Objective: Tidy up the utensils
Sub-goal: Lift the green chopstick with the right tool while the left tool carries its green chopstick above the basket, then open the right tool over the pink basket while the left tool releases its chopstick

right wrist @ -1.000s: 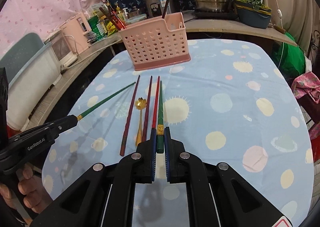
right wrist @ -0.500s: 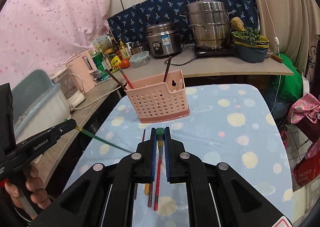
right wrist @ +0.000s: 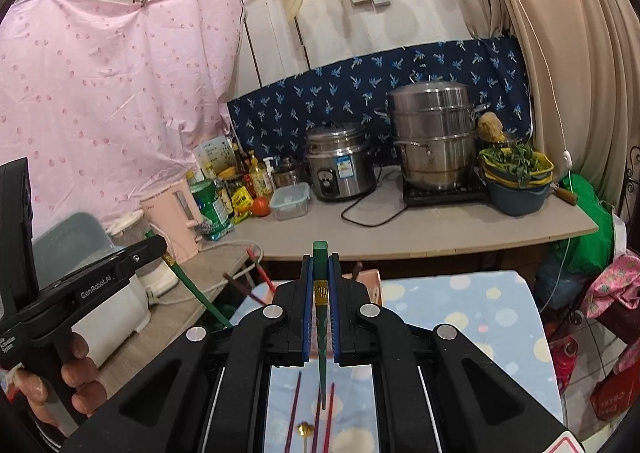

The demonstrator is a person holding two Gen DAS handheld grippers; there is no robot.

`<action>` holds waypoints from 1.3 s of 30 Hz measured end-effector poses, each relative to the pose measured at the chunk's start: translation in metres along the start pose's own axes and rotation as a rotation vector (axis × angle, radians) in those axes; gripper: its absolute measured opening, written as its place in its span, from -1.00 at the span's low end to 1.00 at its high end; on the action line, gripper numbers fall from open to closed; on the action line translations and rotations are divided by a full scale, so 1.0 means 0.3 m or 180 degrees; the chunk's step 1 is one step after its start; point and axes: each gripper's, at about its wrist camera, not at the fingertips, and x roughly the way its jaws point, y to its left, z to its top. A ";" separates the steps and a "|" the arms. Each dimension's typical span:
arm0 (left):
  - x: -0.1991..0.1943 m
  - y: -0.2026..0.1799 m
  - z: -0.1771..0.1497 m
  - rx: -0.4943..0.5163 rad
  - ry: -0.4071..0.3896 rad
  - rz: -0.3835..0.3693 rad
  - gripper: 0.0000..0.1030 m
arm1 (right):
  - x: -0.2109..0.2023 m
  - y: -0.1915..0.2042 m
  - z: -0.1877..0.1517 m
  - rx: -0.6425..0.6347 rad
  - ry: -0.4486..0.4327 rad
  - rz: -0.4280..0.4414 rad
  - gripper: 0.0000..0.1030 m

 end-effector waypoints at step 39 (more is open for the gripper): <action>0.381 0.070 0.041 -0.0104 0.0145 0.0232 -0.33 | 0.404 -0.047 0.002 0.0098 0.0208 -0.0006 -0.58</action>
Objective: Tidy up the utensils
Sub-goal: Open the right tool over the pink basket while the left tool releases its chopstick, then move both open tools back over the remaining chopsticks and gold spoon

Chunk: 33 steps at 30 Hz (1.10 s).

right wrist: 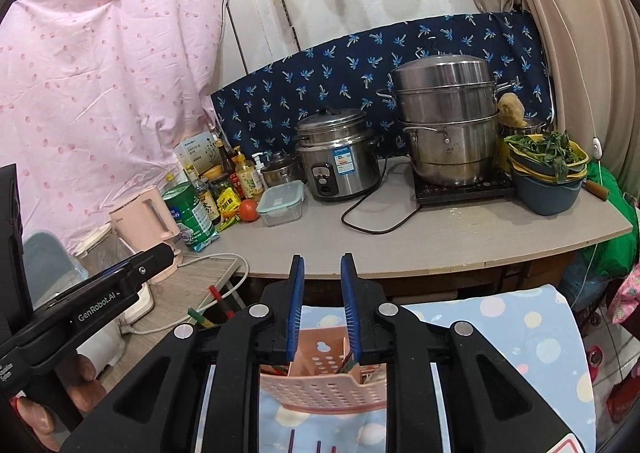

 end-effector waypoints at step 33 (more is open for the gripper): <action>-0.244 0.074 -0.636 0.0122 0.0887 0.0137 -0.20 | -0.343 0.002 -0.738 -0.0094 0.1051 -0.0135 -0.53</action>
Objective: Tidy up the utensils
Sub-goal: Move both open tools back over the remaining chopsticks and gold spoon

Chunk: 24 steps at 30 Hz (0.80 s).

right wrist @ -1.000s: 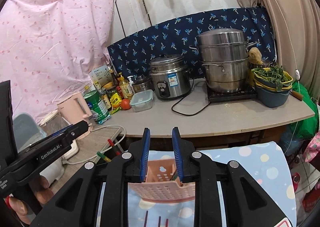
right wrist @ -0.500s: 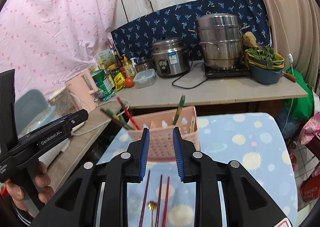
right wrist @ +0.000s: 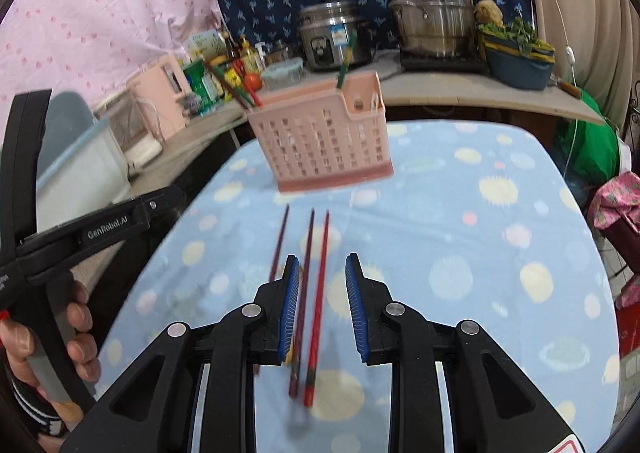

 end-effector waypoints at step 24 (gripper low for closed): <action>0.095 0.014 -0.355 0.0040 0.0672 0.0011 -0.20 | 0.125 0.038 -0.277 -0.0064 0.0570 0.0004 -0.53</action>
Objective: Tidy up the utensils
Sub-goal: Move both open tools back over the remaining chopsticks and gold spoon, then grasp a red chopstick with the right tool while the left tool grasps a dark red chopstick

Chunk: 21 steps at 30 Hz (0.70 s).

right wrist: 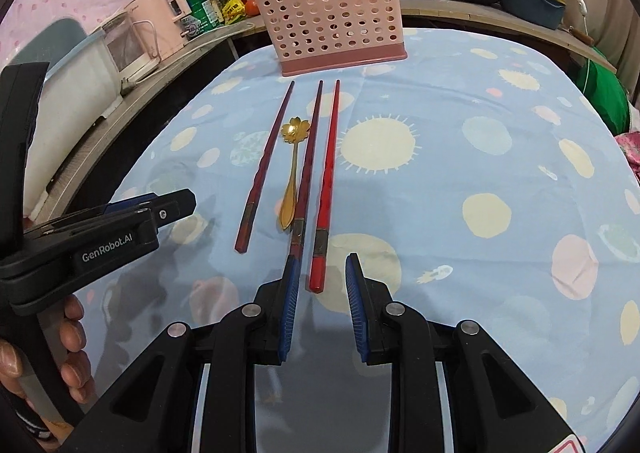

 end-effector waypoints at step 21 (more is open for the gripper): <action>0.032 -0.035 -0.028 0.0112 0.0111 -0.0036 -0.03 | 0.047 -0.021 0.010 -0.0057 0.0005 -0.0144 -0.85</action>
